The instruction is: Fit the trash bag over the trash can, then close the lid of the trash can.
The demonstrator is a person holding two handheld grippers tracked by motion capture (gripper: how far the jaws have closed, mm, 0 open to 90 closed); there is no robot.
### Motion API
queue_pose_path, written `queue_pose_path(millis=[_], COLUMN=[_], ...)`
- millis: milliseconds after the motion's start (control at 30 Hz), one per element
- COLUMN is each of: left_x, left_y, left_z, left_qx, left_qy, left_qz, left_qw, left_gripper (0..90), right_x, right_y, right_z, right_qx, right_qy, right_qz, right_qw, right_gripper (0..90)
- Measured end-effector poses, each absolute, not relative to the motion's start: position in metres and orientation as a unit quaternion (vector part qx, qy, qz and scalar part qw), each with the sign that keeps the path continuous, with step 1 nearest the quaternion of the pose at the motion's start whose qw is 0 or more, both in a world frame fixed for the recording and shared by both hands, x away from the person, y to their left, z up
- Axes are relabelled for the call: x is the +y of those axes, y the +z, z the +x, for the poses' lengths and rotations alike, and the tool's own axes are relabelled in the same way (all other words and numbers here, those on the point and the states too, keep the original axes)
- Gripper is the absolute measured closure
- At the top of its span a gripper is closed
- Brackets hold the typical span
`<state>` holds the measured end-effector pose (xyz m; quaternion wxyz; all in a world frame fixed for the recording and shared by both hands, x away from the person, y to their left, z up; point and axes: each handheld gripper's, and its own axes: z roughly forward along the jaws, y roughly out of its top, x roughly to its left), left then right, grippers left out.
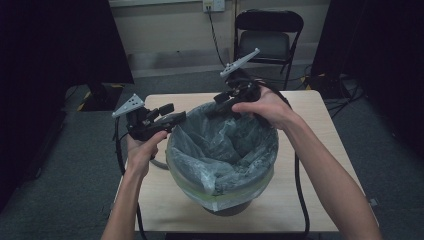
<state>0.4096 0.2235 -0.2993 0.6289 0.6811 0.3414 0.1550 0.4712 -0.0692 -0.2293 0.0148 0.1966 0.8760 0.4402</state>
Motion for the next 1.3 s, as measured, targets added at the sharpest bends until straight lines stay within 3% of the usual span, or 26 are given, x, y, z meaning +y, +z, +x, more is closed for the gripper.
queue_pose_path(millis=[600, 1300], left_x=[0.25, 0.276], left_y=[-0.295, -0.331], left_z=[0.404, 0.418], left_qx=[0.376, 0.436], left_qy=[0.165, 0.164], left_qz=[0.657, 0.665], left_qw=[0.633, 0.584], left_gripper=[31.4, 29.4], right_x=[-0.153, -0.229], right_y=[-0.246, -0.289], right_z=[0.472, 0.457], right_qx=[0.813, 0.762], right_qy=[0.495, 0.504], right_qz=[0.299, 0.377], right_qw=[0.067, 0.153], right_gripper=[23.9, 20.9])
